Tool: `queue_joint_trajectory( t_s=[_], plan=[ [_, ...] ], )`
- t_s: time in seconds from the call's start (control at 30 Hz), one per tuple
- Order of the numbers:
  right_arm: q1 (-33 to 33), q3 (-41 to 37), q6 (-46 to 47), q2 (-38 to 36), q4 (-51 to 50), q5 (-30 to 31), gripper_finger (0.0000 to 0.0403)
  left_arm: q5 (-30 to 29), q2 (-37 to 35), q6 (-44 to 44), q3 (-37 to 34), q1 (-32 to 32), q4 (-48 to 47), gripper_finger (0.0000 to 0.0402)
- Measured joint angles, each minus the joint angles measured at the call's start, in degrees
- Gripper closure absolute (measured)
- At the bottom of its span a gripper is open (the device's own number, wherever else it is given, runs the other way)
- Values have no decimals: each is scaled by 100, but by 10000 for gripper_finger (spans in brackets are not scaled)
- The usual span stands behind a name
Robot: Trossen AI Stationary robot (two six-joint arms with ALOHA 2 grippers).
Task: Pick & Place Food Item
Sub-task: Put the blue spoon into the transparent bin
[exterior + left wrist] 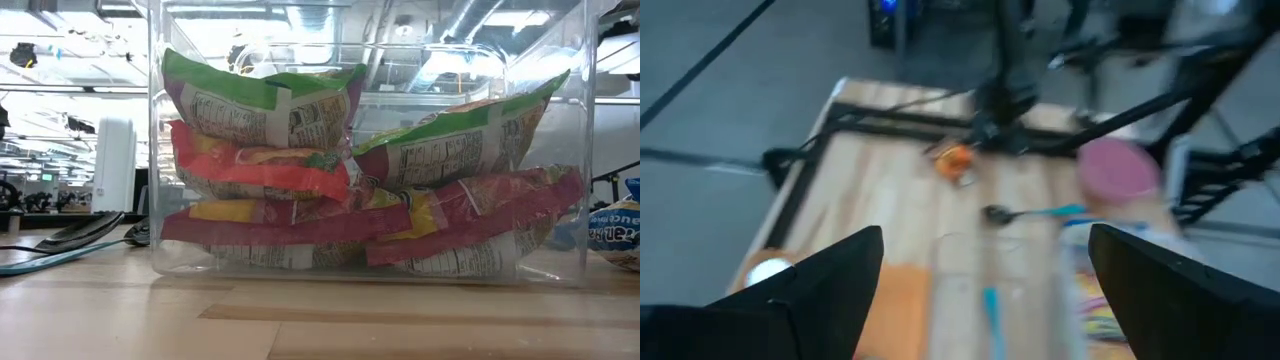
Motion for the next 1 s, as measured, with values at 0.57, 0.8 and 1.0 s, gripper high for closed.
queue_joint_trajectory(
  t_s=[0.57,0.8,1.0],
  plan=[
    [-210,0,1899,17,-1395,-268,92,-1589,-677,-1370,0,-1491,-1255,55],
    [-252,2,3263,494,-2215,-685,92,-1991,-655,-1604,-7,-1724,-1636,55],
    [-420,2,3462,1288,-2521,-1335,92,-2052,-652,-1602,-7,-1833,-1604,55]
  ],
)
